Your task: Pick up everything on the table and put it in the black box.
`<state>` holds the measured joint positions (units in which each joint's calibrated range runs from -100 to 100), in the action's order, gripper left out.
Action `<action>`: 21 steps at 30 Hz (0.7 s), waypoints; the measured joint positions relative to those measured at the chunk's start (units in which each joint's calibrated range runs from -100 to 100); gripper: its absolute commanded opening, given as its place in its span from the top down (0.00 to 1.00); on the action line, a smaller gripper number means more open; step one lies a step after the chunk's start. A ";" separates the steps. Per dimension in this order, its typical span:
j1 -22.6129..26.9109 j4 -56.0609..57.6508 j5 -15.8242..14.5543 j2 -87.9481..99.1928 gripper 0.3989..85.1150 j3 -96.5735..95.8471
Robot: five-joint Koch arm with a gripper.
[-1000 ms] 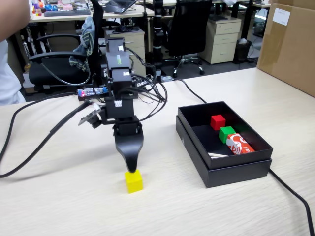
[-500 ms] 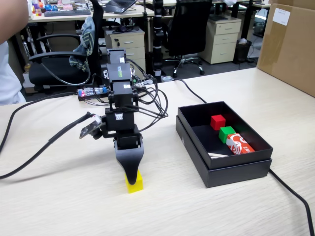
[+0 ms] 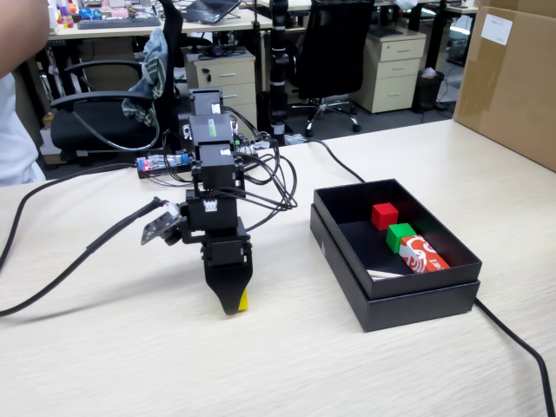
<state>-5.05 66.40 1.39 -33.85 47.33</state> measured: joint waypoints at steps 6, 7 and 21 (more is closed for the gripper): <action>0.44 1.86 -1.03 9.06 0.99 -4.47; 0.78 2.17 -1.32 13.33 0.99 -6.48; 18.85 2.56 -6.84 51.65 0.99 -9.77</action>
<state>13.80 68.95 -5.45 17.80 37.56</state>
